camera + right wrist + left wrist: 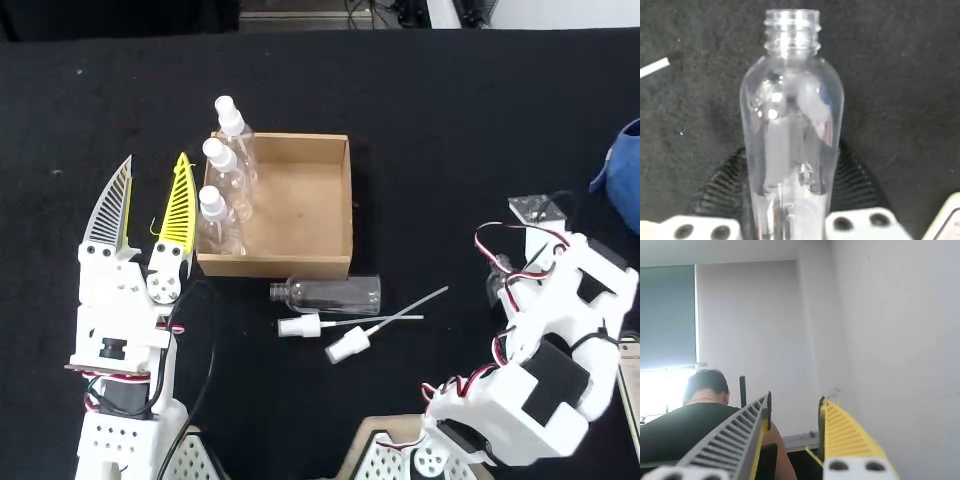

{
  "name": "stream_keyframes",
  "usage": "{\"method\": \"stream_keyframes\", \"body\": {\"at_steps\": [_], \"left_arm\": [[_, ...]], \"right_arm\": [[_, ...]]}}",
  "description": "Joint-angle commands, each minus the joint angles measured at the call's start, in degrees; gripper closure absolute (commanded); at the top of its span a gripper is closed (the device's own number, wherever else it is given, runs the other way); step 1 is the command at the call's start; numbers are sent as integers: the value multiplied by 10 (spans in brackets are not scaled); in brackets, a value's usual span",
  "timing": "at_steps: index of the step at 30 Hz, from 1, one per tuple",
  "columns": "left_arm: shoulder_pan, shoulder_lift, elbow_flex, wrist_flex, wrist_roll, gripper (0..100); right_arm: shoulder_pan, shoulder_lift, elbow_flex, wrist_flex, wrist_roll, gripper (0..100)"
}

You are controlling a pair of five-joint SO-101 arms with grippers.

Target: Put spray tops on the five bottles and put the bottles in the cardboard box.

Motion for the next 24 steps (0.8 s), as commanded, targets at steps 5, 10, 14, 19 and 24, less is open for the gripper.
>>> {"method": "stream_keyframes", "body": {"at_steps": [5, 10, 14, 19, 24], "left_arm": [[-6, -7, 5, -1, -4, 970], [-118, -8, 5, 2, -4, 970], [-239, -7, 5, 3, -1, 970], [-387, -7, 5, 66, -4, 969], [-525, -7, 5, 198, -1, 970]], "right_arm": [[9, -109, -56, 108, 7, 988], [1, -232, -51, 141, 6, 988], [-33, -337, -66, 185, -10, 987], [-186, -451, -116, 302, -105, 987], [-425, -508, -164, 387, -193, 987]]}}
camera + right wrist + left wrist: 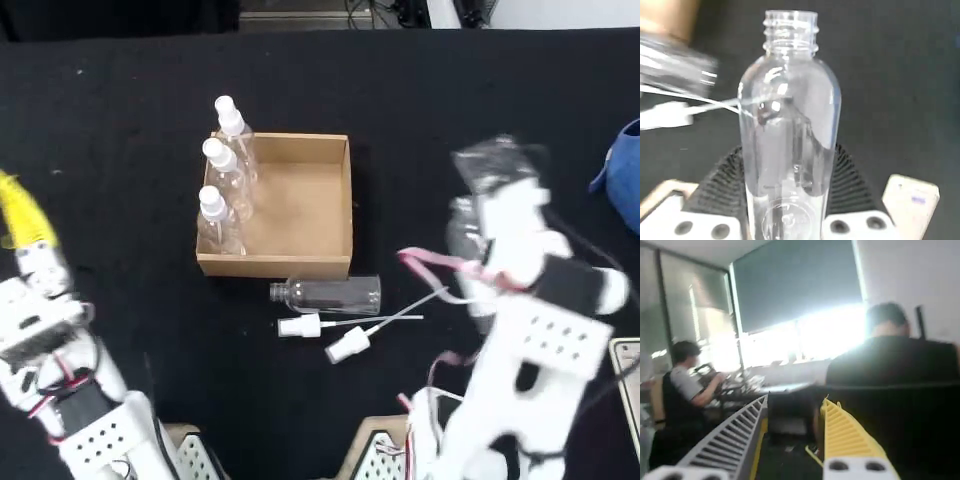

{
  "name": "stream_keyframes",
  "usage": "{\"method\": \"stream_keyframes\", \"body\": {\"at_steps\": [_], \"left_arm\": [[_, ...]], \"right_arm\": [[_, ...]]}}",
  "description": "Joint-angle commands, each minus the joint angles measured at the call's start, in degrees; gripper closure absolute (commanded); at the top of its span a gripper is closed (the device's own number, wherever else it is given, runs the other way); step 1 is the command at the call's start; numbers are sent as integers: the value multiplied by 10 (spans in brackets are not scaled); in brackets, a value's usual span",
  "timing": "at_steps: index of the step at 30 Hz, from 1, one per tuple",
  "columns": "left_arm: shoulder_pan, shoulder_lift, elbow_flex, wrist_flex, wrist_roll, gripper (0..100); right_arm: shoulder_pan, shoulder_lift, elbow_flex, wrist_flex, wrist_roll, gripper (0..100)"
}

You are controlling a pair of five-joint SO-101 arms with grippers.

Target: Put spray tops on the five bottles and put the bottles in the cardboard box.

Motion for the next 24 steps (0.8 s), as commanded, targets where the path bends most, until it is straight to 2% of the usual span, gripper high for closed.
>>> {"method": "stream_keyframes", "body": {"at_steps": [1, 7, 11, 14, 18, 24], "left_arm": [[-84, -7, 5, 86, -1, 970], [-133, -7, 5, 238, -4, 967], [-135, -7, 5, 313, -4, 967], [-137, -7, 5, 366, -4, 966], [-136, -7, 2, 425, -4, 966], [-138, -7, 2, 439, -4, 966]], "right_arm": [[-192, -40, -44, 38, -68, 987], [-440, -1, 16, 25, -129, 987], [-549, 35, 60, -25, -178, 987], [-597, 61, 105, -108, -207, 987], [-646, 107, 186, -277, -254, 987], [-681, 211, 281, -507, -315, 986]]}}
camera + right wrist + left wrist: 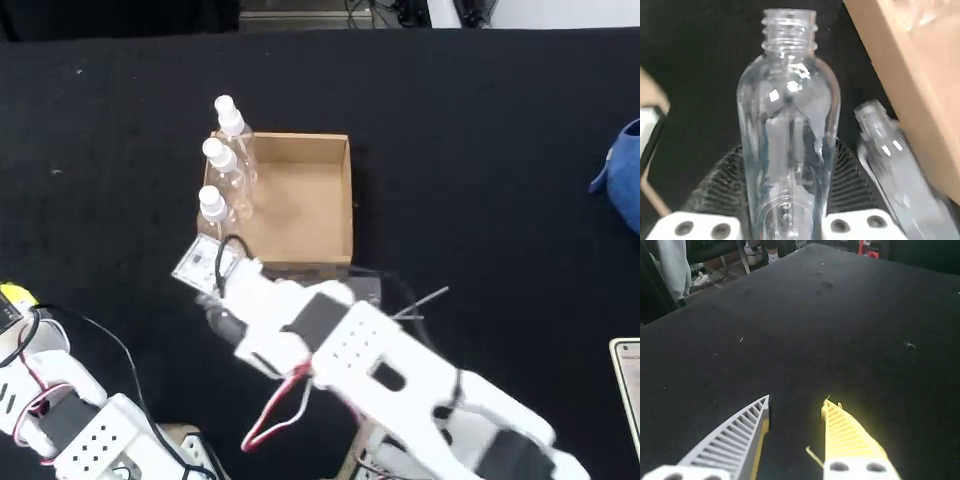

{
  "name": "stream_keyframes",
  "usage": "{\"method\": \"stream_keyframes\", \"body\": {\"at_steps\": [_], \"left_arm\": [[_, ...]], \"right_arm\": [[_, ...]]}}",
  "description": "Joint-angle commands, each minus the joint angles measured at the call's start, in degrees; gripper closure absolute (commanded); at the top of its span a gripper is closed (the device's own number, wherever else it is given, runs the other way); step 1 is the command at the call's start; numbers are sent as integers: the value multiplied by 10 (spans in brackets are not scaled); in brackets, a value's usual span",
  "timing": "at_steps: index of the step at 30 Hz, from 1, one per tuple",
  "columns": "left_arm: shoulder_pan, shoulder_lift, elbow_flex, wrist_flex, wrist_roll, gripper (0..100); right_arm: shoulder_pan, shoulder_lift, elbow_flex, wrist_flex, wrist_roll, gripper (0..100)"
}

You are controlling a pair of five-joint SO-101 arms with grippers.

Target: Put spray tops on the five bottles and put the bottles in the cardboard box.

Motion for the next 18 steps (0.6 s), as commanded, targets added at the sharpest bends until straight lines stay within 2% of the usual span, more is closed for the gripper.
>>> {"method": "stream_keyframes", "body": {"at_steps": [1, 4, 8, 13, 18], "left_arm": [[-7, -7, 2, 4, -4, 966], [-7, -7, 3, 4, -4, 949], [-7, -7, 4, 4, -1, 873], [-6, -7, 4, 4, -4, 867], [17, -7, -24, 84, -4, 863]], "right_arm": [[-29, 58, 15, -121, -27, 985], [-46, 92, 0, -122, -33, 962], [-67, 94, -36, -76, -32, 855], [-85, 44, -85, -1, -26, 750], [-84, -21, -89, 18, -29, 631]]}}
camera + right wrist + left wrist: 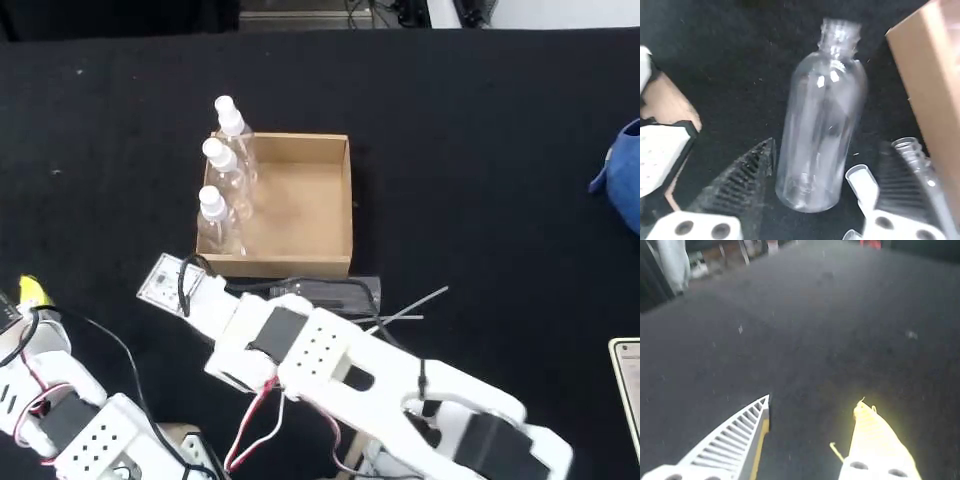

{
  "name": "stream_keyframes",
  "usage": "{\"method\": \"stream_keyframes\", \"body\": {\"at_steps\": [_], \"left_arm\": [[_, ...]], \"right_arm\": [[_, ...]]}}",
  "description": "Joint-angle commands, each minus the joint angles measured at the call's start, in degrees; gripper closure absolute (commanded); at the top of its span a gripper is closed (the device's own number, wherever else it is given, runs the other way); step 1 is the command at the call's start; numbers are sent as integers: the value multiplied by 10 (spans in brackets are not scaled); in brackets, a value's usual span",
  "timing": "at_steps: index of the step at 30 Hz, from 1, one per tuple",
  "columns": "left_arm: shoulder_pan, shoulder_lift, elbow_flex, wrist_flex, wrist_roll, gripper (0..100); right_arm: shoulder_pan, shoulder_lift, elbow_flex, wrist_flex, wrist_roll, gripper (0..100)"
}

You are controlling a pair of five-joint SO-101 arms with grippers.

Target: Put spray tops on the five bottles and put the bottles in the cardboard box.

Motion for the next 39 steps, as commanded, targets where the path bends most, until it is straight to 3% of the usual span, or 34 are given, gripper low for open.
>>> {"method": "stream_keyframes", "body": {"at_steps": [1, 5, 9, 14, 19, 22, 30, 39], "left_arm": [[29, -7, -33, 62, -4, 863], [66, -7, -69, 122, -4, 863], [79, -7, -87, 154, -5, 863], [81, -7, -84, 160, -5, 862], [139, -2, -87, 176, -49, 862], [191, -1, -94, 218, -80, 862], [241, -1, -144, 270, -89, 861], [302, 47, -189, 294, -89, 827]], "right_arm": [[-14, -62, -29, 11, -3, 619], [-12, -96, -16, 20, 2, 613], [33, -159, -16, 106, 40, 619], [194, -251, -14, 184, 145, 747], [392, -324, -12, 190, 153, 818], [464, -346, -1, 184, 151, 818], [489, -358, 165, 12, 124, 821], [517, -358, 230, -82, 81, 821]]}}
